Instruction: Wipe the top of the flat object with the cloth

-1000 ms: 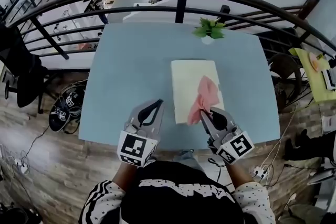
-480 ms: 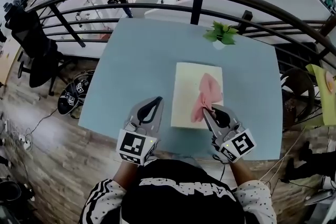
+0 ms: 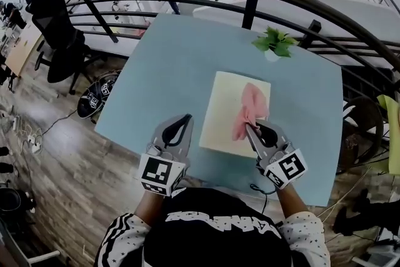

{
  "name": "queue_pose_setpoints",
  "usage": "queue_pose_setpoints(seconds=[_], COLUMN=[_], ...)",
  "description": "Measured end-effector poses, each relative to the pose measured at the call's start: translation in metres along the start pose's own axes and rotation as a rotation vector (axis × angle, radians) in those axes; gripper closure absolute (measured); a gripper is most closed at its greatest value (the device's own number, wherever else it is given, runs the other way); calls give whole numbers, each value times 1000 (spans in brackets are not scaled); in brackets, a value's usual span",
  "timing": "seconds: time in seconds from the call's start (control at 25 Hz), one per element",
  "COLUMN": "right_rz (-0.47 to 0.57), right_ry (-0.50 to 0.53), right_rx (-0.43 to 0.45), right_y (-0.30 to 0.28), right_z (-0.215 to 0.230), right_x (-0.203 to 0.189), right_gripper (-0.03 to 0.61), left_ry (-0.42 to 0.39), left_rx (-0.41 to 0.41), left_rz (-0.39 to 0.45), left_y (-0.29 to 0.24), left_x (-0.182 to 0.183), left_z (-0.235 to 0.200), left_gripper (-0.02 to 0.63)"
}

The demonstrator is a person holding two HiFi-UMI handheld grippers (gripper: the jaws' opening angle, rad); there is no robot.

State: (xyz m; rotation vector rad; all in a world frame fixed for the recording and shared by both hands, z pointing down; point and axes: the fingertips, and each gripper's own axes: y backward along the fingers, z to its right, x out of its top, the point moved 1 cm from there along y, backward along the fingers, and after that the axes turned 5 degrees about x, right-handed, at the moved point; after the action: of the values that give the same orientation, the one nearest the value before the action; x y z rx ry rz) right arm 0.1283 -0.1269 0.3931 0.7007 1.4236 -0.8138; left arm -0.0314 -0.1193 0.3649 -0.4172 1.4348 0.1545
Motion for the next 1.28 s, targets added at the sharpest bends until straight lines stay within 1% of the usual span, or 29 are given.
queue_pose_setpoints(seconds=[0.24, 0.4, 0.52, 0.68, 0.8, 0.96, 1.16, 1.28], right_rz=[-32, -91, -146, -258, -342, -407, -506, -570], right_ry=[34, 87, 144, 235, 282, 314, 402, 448], right_rx=[39, 50, 62, 105, 114, 119, 113, 127], right_y=[0, -20, -39, -62, -77, -108, -148, -170], right_z=[16, 29, 36, 46, 64, 92, 123, 136], right_x=[-14, -27, -36, -48, -61, -72, -90, -104], right_gripper=[557, 555, 555, 555, 554, 554, 552, 552], left_ry=[-2, -6, 10, 24, 22, 6, 19, 17], left_rx=[56, 88, 109, 94, 74, 56, 42, 35], left_rz=[-11, -18, -21, -29, -32, -49, -42, -46], left_y=[7, 12, 12, 1, -13, -32, -53, -63], left_x=[-9, -13, -19, -25, -28, -32, -35, -38], left_z=[7, -3, -14, -22, -23, -34, -50, -60], left_gripper=[614, 614, 614, 614, 614, 614, 614, 614])
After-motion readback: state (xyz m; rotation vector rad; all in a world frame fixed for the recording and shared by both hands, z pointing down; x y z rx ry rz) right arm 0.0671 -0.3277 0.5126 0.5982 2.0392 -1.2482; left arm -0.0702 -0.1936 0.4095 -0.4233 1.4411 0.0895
